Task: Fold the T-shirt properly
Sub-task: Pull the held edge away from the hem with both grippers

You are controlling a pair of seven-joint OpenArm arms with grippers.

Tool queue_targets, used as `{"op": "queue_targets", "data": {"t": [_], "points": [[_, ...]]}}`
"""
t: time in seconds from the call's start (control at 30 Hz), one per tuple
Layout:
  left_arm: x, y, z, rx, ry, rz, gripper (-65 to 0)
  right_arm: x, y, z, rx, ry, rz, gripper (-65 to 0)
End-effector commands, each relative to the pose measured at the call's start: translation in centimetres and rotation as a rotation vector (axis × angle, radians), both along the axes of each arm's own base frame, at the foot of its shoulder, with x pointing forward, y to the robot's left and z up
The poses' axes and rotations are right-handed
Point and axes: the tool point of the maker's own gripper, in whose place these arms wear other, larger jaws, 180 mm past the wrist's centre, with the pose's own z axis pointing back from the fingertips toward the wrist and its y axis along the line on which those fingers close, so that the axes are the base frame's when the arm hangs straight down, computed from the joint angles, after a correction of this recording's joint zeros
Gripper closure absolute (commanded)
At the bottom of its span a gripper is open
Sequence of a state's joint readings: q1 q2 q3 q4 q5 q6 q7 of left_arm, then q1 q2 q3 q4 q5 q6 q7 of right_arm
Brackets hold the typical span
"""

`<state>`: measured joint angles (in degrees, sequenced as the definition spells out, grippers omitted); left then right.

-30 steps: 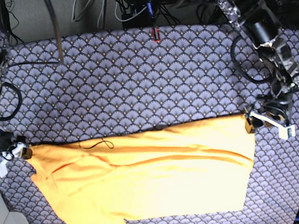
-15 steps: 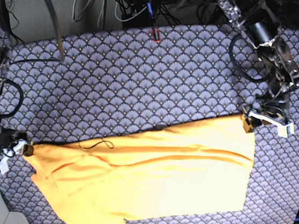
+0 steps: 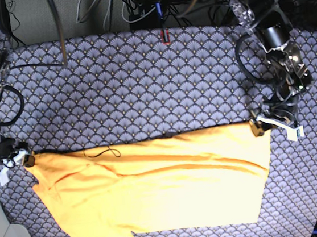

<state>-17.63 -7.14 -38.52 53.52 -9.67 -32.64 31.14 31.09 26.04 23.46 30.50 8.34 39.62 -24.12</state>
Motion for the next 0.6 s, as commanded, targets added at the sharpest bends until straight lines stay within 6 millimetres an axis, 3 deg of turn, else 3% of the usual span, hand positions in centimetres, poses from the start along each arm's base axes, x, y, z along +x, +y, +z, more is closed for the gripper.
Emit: {"op": "queue_targets", "data": {"t": [0.0, 0.1, 0.27, 0.57], "points": [[0.8, 0.5, 1.2, 0.007, -0.031, 0.000, -25.2, 1.7, -1.4, 3.0, -0.020, -0.084, -0.015, -29.8], [0.8, 0.7, 1.2, 0.010, -0.026, 0.002, 0.0, 2.1, -1.9, 4.3, -0.030, -0.119, -0.022, -29.8], [0.3, 1.8, 0.2, 0.012, 0.048, 0.073, 0.0, 2.2, -2.7, 5.5, -0.026, -0.144, -0.048, -29.8], [0.4, 2.0, 0.4, 0.020, 0.050, 0.082, 0.0, 2.2, -2.2, 5.0, -0.018, -0.136, -0.042, -29.8]]}}
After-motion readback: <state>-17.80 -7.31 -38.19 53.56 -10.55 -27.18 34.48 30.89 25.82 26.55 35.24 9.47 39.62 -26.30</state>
